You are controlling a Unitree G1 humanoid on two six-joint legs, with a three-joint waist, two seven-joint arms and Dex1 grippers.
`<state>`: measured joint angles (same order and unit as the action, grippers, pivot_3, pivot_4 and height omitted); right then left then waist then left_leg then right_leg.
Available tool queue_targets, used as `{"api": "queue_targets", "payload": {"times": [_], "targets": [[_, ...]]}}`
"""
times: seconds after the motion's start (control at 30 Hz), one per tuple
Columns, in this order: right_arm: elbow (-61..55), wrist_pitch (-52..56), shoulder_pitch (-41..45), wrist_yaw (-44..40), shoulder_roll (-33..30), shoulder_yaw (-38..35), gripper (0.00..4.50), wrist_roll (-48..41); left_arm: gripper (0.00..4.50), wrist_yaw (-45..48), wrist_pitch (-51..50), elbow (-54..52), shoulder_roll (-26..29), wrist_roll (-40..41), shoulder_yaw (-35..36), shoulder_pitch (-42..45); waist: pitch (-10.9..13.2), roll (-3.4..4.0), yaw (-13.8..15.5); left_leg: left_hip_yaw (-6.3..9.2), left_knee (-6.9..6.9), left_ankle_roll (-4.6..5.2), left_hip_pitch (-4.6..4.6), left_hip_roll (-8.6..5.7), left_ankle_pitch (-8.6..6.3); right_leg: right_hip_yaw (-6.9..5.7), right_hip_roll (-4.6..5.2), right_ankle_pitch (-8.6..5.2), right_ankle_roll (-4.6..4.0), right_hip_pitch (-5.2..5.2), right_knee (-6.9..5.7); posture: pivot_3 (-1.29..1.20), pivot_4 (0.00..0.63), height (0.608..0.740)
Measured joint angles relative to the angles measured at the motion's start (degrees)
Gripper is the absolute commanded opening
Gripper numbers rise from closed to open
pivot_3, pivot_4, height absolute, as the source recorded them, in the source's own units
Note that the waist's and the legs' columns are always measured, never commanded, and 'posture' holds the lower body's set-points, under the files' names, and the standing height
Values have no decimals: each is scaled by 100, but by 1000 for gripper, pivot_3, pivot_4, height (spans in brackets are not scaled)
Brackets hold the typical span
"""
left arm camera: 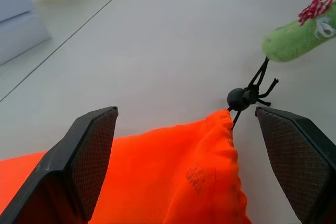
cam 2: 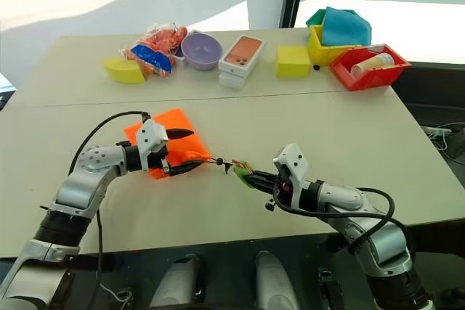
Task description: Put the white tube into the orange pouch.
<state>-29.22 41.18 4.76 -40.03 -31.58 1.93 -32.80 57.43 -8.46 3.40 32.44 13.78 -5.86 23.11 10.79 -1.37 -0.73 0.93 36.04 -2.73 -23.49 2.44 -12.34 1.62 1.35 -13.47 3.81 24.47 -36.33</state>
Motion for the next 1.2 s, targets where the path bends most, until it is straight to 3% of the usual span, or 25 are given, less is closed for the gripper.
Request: {"api": "queue_targets", "payload": {"times": [0.23,0.37,0.57,0.8,1.2], "targets": [[0,-43,145,-22,-1,8,0,-3,4477,623,-990,252,0,344,-117,958,0,0,3,0,6,0,-1,-2,0,-1,-1,0,1,-2,0,0,150,740],[6,-57,250,-62,-6,98,0,10,4477,1057,-1695,1309,-213,239,-561,2124,0,-1,9,7,10,0,-5,-6,0,-2,-6,-1,3,-4,0,0,150,740],[0,-63,237,-42,-4,132,0,45,4477,1933,-2036,2712,-744,-57,-1294,3018,0,-1,-36,8,11,27,-7,-2,-15,0,-15,-2,4,-3,2,0,150,740],[-198,-63,180,56,-7,127,0,52,4477,2785,-1618,3953,-876,-469,-1587,3424,0,-1,-17,20,10,43,-5,27,-24,-1,-49,-2,0,1,-3,0,150,740],[-311,-62,113,115,-19,126,0,50,4477,3326,-1060,4615,-1066,-859,-1576,3629,0,0,-12,19,14,43,-8,27,-25,1,-48,-2,-3,1,-2,0,150,740]]}}
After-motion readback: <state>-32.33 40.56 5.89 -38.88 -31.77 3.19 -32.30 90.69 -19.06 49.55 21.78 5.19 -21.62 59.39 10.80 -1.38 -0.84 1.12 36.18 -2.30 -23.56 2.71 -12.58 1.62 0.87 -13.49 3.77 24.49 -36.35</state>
